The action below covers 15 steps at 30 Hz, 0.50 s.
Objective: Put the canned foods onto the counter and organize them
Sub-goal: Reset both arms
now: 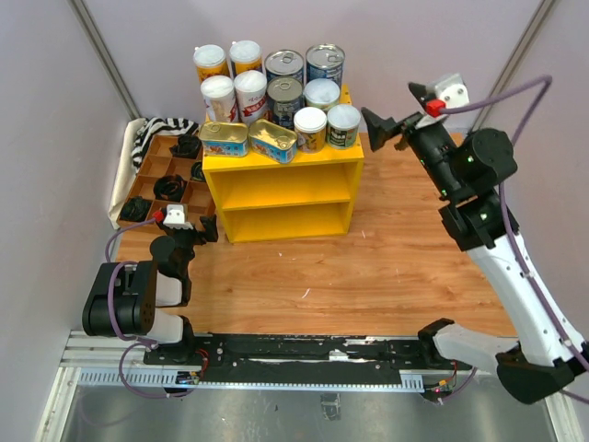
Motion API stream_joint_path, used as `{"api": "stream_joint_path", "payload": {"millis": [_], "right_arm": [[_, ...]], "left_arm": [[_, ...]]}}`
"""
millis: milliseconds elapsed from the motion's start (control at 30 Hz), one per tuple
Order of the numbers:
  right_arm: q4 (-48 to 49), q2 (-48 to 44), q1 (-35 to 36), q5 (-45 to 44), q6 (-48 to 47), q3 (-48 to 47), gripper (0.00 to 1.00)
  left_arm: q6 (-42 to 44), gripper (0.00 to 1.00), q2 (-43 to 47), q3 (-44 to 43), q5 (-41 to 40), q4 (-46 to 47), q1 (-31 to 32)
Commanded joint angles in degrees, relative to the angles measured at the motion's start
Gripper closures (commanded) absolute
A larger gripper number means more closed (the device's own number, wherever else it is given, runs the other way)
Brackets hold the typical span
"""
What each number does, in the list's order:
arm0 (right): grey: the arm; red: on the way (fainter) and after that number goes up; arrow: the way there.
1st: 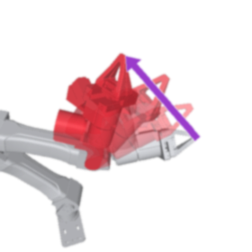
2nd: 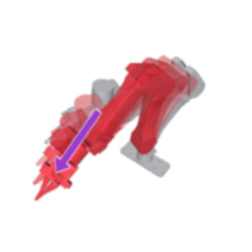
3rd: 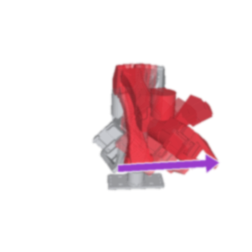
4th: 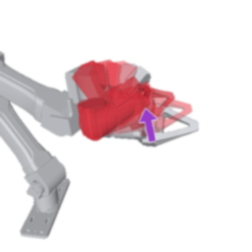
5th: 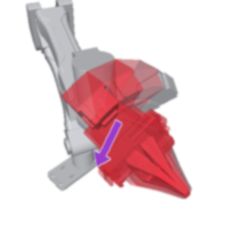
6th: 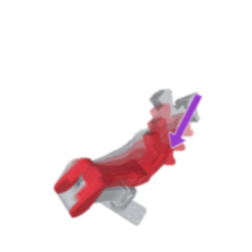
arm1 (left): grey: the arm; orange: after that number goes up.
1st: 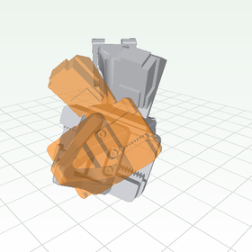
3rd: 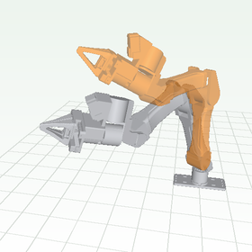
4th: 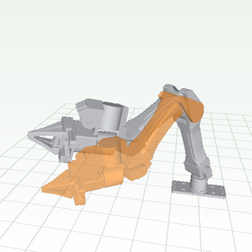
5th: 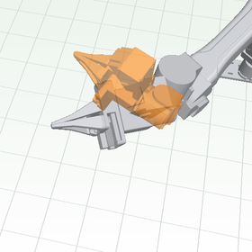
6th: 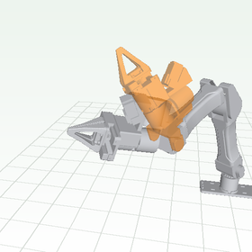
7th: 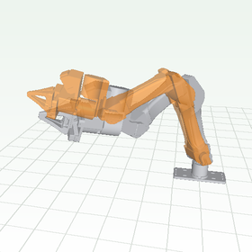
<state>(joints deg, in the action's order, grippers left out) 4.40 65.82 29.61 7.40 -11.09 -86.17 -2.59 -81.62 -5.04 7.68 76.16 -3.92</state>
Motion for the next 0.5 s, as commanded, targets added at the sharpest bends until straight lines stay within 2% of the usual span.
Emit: {"api": "stream_joint_path", "payload": {"millis": [0, 200, 367, 467], "right_arm": [[2.4, -6.9, -8.1, -12.7, 11.6, 13.7, 0.02], [-0.5, -14.9, -20.8, -15.6, 25.4, 31.7, 0.02], [-6.2, -15.4, -21.5, -24.9, 30.4, 41.3, 0.02], [-6.1, -15.7, -21.5, -26.2, 30.8, 45.7, 0.02]], "left_arm": [[0.7, 0.00, 0.0, -0.6, 0.2, 1.2, 0.3], [0.7, 0.00, 0.0, -0.6, 0.3, 1.1, 0.3], [0.7, 0.00, 0.0, -0.6, 0.2, 1.2, 0.3], [0.7, 0.00, 0.0, -0.6, 0.2, 1.2, 0.2]]}}
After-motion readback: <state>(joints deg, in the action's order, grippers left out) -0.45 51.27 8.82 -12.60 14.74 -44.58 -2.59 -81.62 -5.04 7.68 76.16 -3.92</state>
